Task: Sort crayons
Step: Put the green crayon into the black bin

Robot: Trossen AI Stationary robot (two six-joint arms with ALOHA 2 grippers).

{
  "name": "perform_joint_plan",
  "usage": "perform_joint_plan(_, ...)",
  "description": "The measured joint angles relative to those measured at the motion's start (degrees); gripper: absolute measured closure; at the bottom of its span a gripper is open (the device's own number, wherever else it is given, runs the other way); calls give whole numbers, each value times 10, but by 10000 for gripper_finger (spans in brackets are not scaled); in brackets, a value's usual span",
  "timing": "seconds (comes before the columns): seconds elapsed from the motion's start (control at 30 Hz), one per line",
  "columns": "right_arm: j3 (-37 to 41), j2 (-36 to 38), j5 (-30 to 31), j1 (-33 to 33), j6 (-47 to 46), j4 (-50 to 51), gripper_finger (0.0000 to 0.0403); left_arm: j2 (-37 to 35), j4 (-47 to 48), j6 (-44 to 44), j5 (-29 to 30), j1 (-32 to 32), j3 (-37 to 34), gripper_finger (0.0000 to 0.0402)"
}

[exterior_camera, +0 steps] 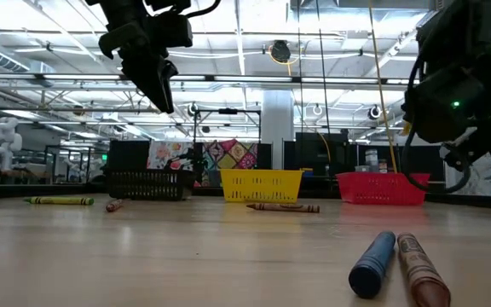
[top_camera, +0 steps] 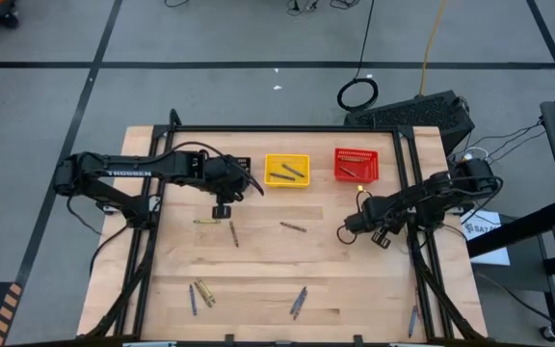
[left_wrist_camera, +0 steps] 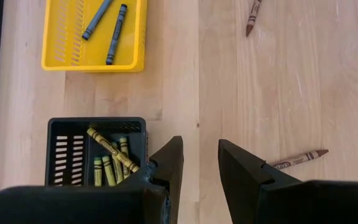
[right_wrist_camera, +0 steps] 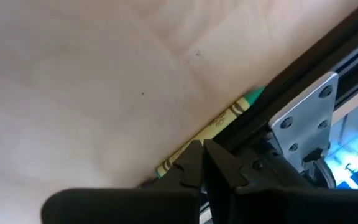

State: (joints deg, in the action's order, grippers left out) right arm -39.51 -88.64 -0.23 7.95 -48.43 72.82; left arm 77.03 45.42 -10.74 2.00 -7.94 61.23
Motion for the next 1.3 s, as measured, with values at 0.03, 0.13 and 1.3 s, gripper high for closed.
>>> perform_joint_plan(0.03,0,0,-3,-7,9,1,403,0,0,0,0,0,0,301)
perform_joint_plan(0.13,0,0,-7,-27,36,0,403,0,0,0,0,0,0,301)
perform_joint_plan(1.3,-47,-32,-60,-228,86,-2,403,0,1,-1,0,0,0,301)
